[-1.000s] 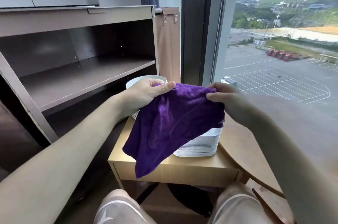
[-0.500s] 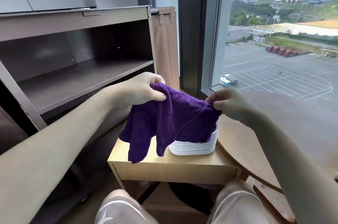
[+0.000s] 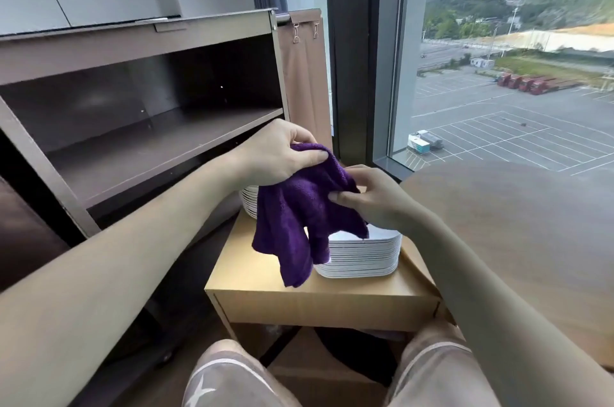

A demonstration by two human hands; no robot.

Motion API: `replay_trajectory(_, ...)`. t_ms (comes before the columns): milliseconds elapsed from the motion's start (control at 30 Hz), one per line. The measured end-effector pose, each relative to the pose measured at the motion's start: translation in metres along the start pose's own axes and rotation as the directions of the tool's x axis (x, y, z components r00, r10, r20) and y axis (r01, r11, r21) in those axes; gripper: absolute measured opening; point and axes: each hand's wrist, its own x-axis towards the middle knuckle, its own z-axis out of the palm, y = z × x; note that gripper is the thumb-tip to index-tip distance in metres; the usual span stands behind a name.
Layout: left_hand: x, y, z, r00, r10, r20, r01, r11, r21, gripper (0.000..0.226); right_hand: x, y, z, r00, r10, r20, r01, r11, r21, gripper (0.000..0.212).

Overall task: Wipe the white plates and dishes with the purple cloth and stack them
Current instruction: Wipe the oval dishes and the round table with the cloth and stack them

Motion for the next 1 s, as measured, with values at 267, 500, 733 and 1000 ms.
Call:
replay_trajectory(267,-0.015,-0.015,-0.011,0.899,-0.286,0.332,0.231,0.953,0.194,0.021,-0.006,-0.002,-0.036,0.995,0.069,-0.066,-0.056,0.98,0.192,0.028)
replay_trajectory(500,-0.022,-0.025,-0.006,0.932,-0.088,0.351,0.224,0.901,-0.37,0.044,-0.013,0.009,-0.047,0.991,0.087,0.105,-0.128,0.863,0.488,0.027)
replay_trajectory(733,-0.02,-0.025,0.014,0.931,0.083,0.355,0.213,0.666,-0.715,0.028,-0.016,0.017,-0.029,0.959,0.278,-0.059,-0.175,0.741,0.648,0.009)
replay_trajectory(1000,-0.02,-0.006,0.038,0.994,0.046,0.103,0.067,0.49,-0.869,0.024,-0.034,0.009,-0.001,0.996,0.076,0.053,-0.086,0.523,0.848,0.077)
